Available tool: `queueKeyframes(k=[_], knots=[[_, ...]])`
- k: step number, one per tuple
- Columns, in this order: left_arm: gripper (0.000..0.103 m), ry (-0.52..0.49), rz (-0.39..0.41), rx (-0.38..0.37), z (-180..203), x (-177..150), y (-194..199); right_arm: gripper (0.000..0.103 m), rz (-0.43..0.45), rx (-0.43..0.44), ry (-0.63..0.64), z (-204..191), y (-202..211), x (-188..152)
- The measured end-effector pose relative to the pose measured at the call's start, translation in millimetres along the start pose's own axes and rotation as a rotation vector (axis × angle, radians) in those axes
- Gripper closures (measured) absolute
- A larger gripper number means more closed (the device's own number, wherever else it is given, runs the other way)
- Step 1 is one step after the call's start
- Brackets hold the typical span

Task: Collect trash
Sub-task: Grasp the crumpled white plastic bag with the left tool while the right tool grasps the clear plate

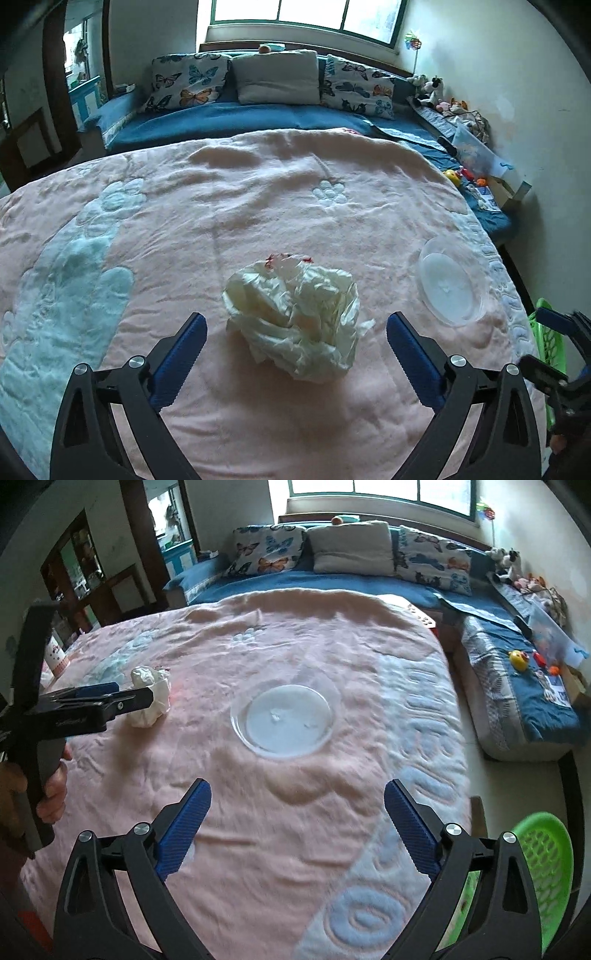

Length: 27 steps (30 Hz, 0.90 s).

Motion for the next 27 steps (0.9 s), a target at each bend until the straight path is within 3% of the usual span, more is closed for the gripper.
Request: queueKeyframes(k=[3,5,21,24,27], knots=[[0.011,-0.016,-0.003,-0.015,3,0,-4,0.008,-0.009,-0.004,0.023,-4,-12,6],[0.023,-0.024,-0.010,-0.021,3,0,-6,0.007,-0.020,-0.007,0.032,-5,-22,10],[0.067,-0.028,0.009,-0.094,-3,3,1,0.004,-0.092,-0.031,0.064,-13,-73,28],[0.068,-0.027,-0.001,-0.111,0,2,0,0.004,-0.098,-0.036,0.059,-12,-78,30],[0.058,-0.035,0.006,-0.115,2,1,1,0.005,-0.097,-0.035,0.042,-10,-82,34]])
Point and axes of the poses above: each gripper's, at about its wrist camera, not at the fingertips, and y roughly against the way its jaws point, z to its right, x to its top, the point moved 7 cm from there along -y, roughly the way its jaws point, and after that the axes turned 3 degrees about y, right-handed, at the moved point
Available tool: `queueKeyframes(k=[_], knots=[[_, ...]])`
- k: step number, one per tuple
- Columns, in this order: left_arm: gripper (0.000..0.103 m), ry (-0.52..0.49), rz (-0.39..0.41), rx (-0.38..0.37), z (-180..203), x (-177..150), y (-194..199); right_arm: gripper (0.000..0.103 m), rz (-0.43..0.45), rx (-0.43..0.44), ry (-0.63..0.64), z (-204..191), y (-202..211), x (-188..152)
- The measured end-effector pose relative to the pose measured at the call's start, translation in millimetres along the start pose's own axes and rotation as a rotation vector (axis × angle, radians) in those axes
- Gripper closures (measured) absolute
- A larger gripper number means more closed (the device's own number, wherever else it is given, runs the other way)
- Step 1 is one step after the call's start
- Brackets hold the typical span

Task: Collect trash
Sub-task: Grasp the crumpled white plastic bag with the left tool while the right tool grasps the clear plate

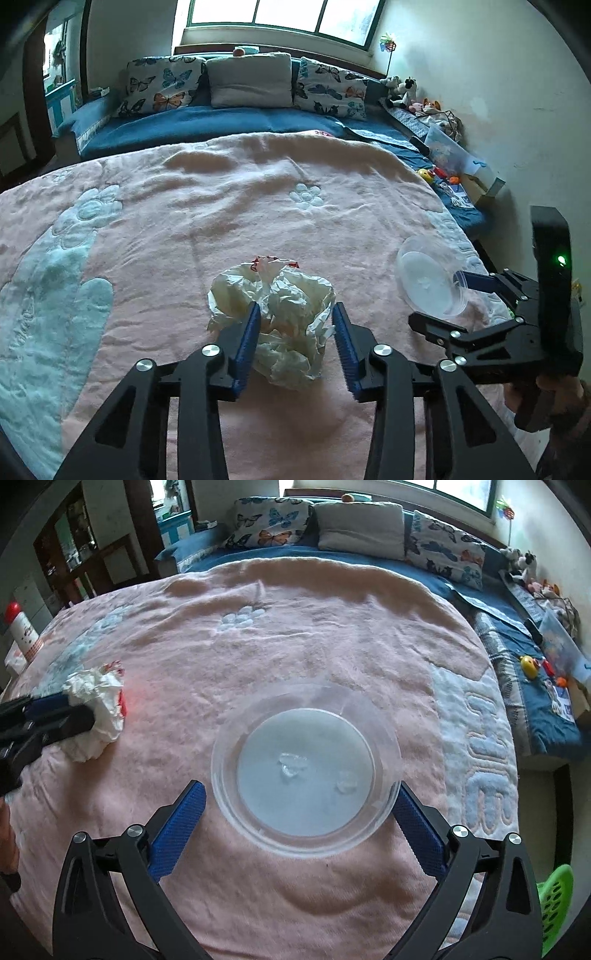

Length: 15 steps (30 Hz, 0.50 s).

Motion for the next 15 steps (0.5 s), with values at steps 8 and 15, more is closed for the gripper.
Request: queueKeyframes(k=[8,15], knots=[[0.017,0.008,0.041,0.007,-6,-1,11,0.012,0.019,0.002,-0.061,9,0,4],[0.012,0.046,0.001,0.007,-15,1,-3,0.012,0.033,-0.008,-0.057,10,9,1]])
Point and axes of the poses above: each gripper's, at about its wrist camera, not at the fingertips, and y roughly against the way its jaws point, z to its right, x to its top, the point moved 7 cm from there along -y, roughly the way its jaws point, and after that the axes turned 3 degrees about y, right-handed, at the moved point
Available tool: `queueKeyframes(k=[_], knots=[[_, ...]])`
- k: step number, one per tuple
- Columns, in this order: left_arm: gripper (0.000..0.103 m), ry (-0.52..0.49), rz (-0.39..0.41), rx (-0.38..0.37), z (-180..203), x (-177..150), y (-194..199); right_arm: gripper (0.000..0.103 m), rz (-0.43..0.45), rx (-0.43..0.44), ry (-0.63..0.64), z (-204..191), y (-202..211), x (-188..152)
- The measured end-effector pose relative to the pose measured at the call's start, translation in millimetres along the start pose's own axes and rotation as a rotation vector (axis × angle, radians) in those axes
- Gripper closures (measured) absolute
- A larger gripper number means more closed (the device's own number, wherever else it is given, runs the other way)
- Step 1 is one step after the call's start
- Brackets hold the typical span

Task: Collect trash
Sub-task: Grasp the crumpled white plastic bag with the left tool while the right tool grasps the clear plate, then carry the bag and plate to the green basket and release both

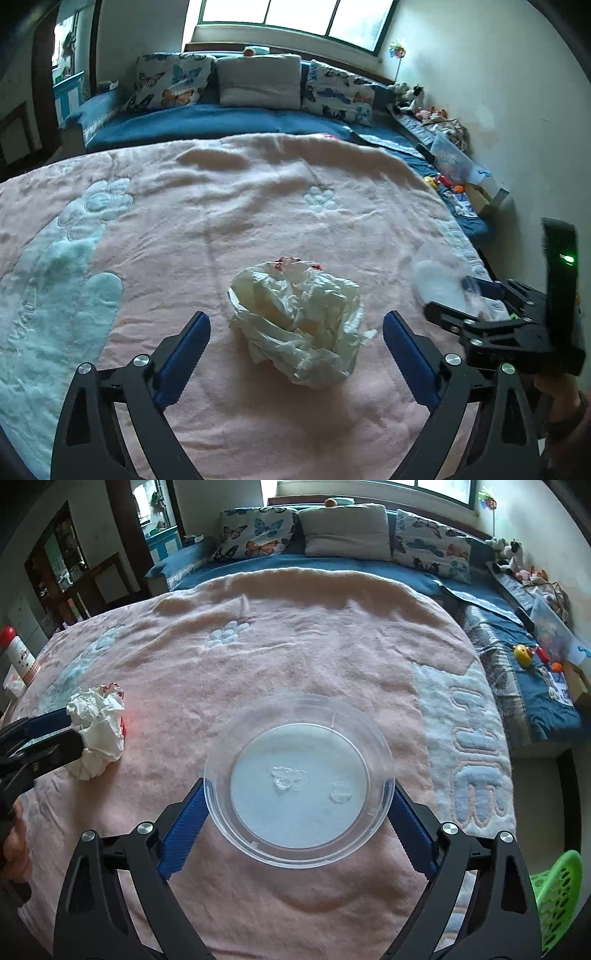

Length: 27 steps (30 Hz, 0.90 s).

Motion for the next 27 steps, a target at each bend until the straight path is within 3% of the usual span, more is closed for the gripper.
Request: queueKeyframes(k=[10,12,14,16,27], knots=[[0.011,-0.003,-0.041,0.039,-4,-4,-25,0.012,0.020,0.004,0.017,3,28,-14],[0.019,0.000,-0.046,0.033,-4,-5,-28,0.012,0.027,0.005,0.018,4,34,-18],[0.033,0.003,-0.043,0.030,-3,-5,-27,0.012,0.032,0.009,0.016,4,39,-22],[0.038,0.008,-0.040,0.021,-1,-5,-23,0.012,0.037,0.013,0.011,4,45,-26],[0.046,-0.028,0.003,-0.021,22,-22,19,0.012,0.087,0.046,-0.031,0,89,-56]])
Point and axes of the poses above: each gripper's, at about its wrist camera, not at the fingertips, and y roughly against the way its jaws point, z to its right, x to its top, the point moved 7 cm from there along -y, roughly the way its jaws point, and after that the axes turned 3 degrees about y, right-handed, at the moved point
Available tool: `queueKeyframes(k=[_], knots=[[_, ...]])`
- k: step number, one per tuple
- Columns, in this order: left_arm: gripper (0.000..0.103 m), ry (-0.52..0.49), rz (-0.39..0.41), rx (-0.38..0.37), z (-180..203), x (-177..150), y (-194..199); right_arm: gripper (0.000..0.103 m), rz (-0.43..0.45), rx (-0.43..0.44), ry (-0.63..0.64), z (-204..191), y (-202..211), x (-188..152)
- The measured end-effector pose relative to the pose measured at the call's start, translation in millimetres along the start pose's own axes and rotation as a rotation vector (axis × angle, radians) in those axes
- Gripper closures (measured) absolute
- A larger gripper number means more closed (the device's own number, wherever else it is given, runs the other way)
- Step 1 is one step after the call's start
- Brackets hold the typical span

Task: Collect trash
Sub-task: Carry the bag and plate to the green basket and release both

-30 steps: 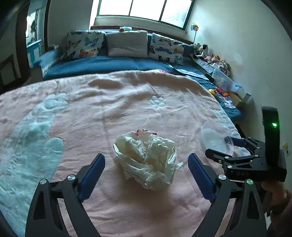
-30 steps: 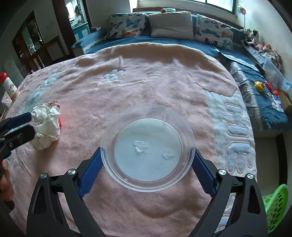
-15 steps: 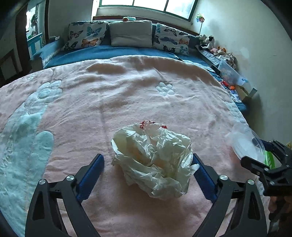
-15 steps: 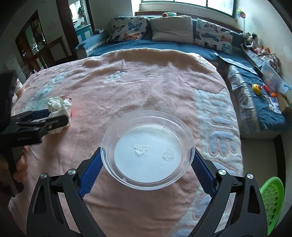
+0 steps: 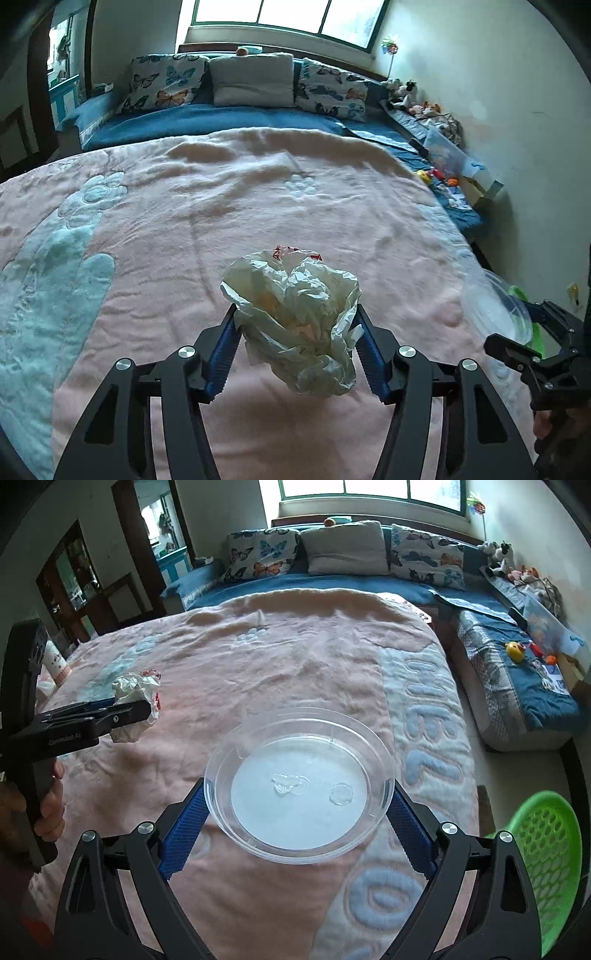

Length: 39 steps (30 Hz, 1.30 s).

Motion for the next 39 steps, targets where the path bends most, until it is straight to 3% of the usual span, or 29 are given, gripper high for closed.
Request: queueKeyframes(k=[9,19,39], knots=[[0.046,-0.050,0.028,-0.067,42,-24,40,0.012,0.045,-0.039,-0.021,6,49,-28],[0.046,-0.118,0.036,-0.120,97,-52,61,0.012,0.062,-0.120,-0.070,39,89,-66],[0.046,-0.251,0.006,-0.208,213,-77,59,0.012,0.041,-0.292,-0.245,157,136,-133]])
Point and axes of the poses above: each gripper's, at about its wrist camera, not at the fingertips, and y roughly against the way its jaws point, z to its right, x to its top, the point moved 7 cm from there along -y, roughly the way its jaws point, and after that the axes turned 3 degrees about y, right-handed, at the moved point
